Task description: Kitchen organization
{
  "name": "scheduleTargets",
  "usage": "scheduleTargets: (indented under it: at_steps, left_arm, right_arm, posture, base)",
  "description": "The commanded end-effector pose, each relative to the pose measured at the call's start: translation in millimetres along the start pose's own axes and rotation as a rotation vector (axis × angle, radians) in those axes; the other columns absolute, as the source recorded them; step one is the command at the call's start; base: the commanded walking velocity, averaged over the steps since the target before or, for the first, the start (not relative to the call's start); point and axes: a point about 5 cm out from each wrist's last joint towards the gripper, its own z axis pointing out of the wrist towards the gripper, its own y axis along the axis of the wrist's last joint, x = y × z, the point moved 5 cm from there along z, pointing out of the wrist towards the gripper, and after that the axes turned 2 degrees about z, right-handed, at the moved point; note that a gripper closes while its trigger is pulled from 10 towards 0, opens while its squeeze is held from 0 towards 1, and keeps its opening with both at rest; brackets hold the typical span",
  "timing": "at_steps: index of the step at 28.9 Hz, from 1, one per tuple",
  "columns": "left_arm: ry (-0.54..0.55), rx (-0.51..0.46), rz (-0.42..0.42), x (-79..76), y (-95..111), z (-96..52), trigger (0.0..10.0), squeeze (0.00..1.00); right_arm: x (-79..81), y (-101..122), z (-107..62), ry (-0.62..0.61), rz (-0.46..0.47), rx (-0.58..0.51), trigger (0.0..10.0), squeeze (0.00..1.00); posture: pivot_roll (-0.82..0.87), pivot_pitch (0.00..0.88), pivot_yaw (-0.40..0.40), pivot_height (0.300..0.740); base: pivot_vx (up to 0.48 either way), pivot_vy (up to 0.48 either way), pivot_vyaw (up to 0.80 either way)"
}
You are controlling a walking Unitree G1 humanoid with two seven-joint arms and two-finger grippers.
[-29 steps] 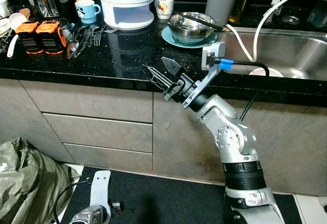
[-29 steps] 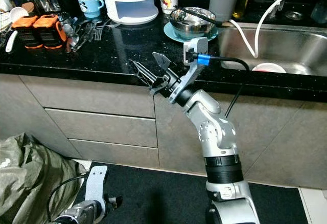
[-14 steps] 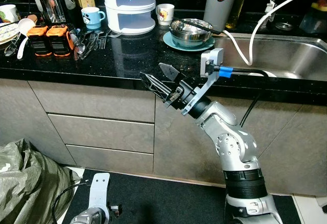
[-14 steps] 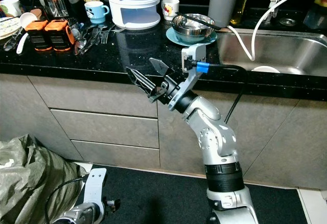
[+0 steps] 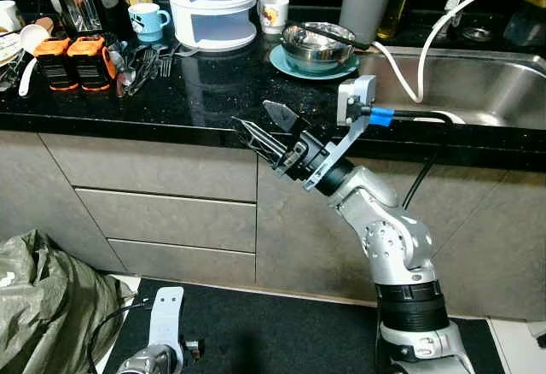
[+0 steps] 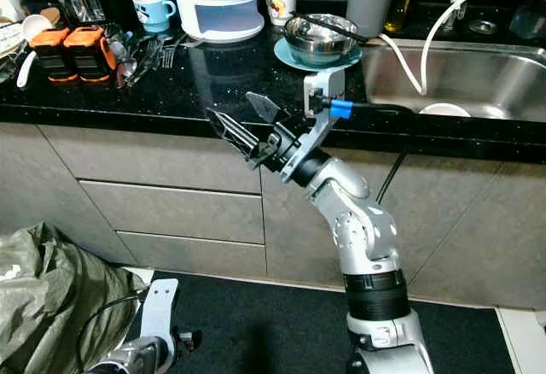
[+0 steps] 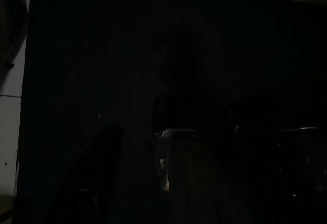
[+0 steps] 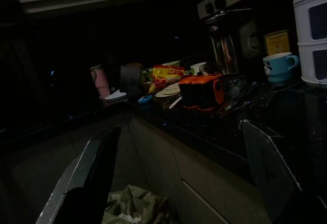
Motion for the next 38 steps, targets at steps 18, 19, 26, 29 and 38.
scheduleTargets:
  at_steps: [18, 19, 26, 29, 38]
  left_arm:
    - [-0.006, 0.015, 0.012, 4.8, -5, -1.6, 10.0, 0.00]
    - [-0.006, 0.015, 0.012, 4.8, -5, -1.6, 10.0, 0.00]
    - [-0.008, 0.015, 0.013, 5.4, -5, -1.9, 10.0, 0.00]
    - [-0.008, 0.016, 0.014, 6.2, -4, -2.0, 10.0, 0.00]
    - [-0.003, 0.008, 0.006, 8.4, -1, -2.4, 10.0, 0.00]
  right_arm:
    - [-6.4, 3, 7.7, -0.065, -0.108, 0.033, 10.0, 0.00]
    - [-6.4, 3, 7.7, -0.065, -0.108, 0.033, 10.0, 0.00]
    - [-8.7, 6, 8.2, -0.078, -0.104, 0.022, 10.0, 0.00]
    - [-9.9, 8, 8.7, -0.090, -0.102, 0.010, 10.0, 0.00]
    - [-11.6, 23, 14.9, -0.096, -0.083, -0.042, 10.0, 0.00]
  posture:
    - [-0.01, 0.049, 0.011, 0.740]
    - [-0.01, 0.049, 0.011, 0.740]
    - [-0.01, 0.048, 0.017, 0.740]
    - [-0.01, 0.043, 0.018, 0.740]
    - [0.00, 0.069, 0.016, 0.740]
  base:
    - [0.353, 0.000, 0.00]
    - [0.390, 0.000, 0.00]
    - [0.397, 0.000, 0.00]
    - [0.399, 0.000, 0.00]
    - [0.408, 0.000, 0.00]
